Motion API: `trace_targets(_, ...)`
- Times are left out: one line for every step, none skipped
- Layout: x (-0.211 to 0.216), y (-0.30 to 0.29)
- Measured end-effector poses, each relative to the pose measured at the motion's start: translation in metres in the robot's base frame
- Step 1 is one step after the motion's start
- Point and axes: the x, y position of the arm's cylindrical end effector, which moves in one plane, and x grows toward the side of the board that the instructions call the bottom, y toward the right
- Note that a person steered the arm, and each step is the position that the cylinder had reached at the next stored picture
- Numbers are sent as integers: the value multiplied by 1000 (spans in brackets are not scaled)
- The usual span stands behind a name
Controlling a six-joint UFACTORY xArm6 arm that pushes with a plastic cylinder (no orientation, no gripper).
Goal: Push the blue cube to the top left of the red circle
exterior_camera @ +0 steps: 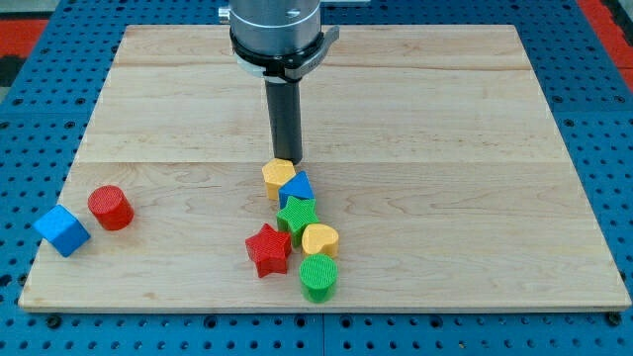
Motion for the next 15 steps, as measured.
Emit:
trace_targets(2, -14)
trace_targets(9, -41)
trace_targets(22, -47)
trace_targets(40, -67)
trace_targets(66, -89)
trace_targets(102, -123)
trace_targets(147, -171)
trace_targets(170, -218)
trace_targets(154, -263)
trace_targets(124, -250)
trace_targets(105, -233)
trace_targets(104, -208)
trace_targets(91, -182)
trace_targets(51, -170)
trace_targets(28, -186)
